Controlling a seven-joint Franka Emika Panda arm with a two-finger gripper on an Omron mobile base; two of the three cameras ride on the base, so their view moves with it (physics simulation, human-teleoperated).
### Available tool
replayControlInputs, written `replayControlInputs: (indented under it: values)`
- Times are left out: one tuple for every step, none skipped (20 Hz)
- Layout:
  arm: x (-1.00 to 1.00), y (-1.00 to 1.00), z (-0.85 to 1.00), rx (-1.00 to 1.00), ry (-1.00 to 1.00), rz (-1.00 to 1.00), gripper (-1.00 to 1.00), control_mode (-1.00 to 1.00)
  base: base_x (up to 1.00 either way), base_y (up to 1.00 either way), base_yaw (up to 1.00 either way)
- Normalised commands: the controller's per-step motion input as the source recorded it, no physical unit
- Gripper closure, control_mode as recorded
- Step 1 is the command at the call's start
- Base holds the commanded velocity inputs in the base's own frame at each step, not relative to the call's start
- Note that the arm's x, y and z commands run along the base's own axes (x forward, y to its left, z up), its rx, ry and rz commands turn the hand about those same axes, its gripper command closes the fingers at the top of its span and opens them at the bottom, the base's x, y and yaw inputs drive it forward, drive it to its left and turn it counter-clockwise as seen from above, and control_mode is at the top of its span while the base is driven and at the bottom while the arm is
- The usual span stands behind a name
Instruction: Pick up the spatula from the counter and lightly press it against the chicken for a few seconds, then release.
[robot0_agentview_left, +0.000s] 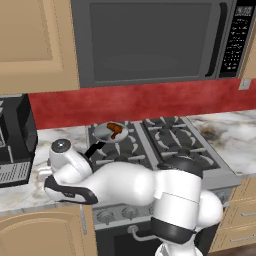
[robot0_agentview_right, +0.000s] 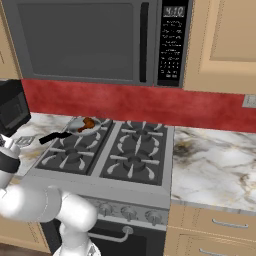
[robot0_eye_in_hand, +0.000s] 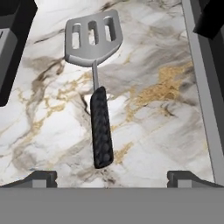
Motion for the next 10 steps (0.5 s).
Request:
replayControlInputs:
  values:
    - [0.17, 0.08, -0.12, 0.0, 0.0, -0.04, -1.0, -1.0, 0.0, 0.0, 0.0]
    - [0.15, 0.05, -0.14, 0.0, 0.0, -0.04, -1.0, -1.0, 0.0, 0.0, 0.0]
    - [0.13, 0.04, -0.17, 0.0, 0.0, -0.04, -1.0, -1.0, 0.0, 0.0, 0.0]
    - [0.15, 0.05, -0.21, -0.01, 0.0, -0.04, -1.0, -1.0, 0.0, 0.0, 0.0]
    - [0.14, 0.06, -0.2, 0.0, 0.0, -0.04, -1.0, -1.0, 0.0, 0.0, 0.0]
    - [0.15, 0.08, -0.19, 0.0, 0.0, -0.04, -1.0, -1.0, 0.0, 0.0, 0.0]
    - [0.14, 0.09, -0.19, -0.01, 0.0, -0.04, -1.0, -1.0, 0.0, 0.0, 0.0]
    - [0.14, 0.09, -0.18, -0.01, 0.0, -0.04, -1.0, -1.0, 0.0, 0.0, 0.0]
    - [0.13, 0.1, -0.18, -0.01, 0.0, -0.04, -1.0, -1.0, 0.0, 0.0, 0.0]
    - [0.12, 0.12, -0.16, -0.01, 0.0, -0.04, -1.0, -1.0, 0.0, 0.0, 0.0]
